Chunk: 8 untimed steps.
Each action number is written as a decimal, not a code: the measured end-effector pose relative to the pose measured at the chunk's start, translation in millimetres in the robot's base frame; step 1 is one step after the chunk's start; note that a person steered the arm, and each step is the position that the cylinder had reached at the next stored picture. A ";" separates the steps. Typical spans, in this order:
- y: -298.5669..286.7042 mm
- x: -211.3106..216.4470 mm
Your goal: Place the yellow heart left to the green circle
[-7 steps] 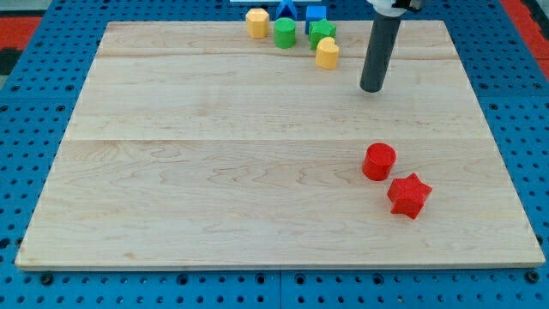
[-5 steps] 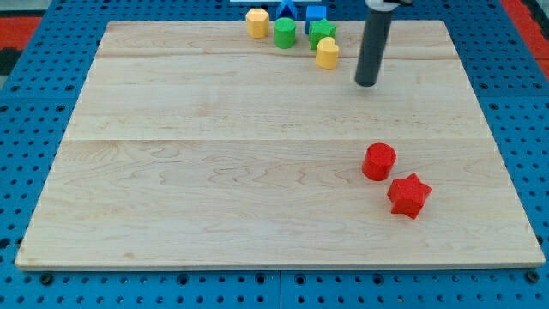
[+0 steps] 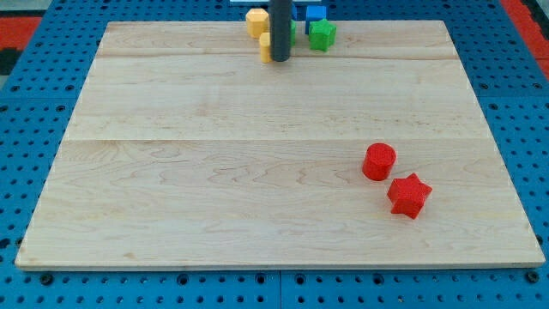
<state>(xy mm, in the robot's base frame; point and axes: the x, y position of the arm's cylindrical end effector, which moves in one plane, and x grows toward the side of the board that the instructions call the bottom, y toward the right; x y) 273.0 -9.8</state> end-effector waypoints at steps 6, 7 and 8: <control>13.8 -40.8; 11.9 -40.8; 25.2 -26.5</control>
<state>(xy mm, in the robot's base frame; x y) 246.5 15.4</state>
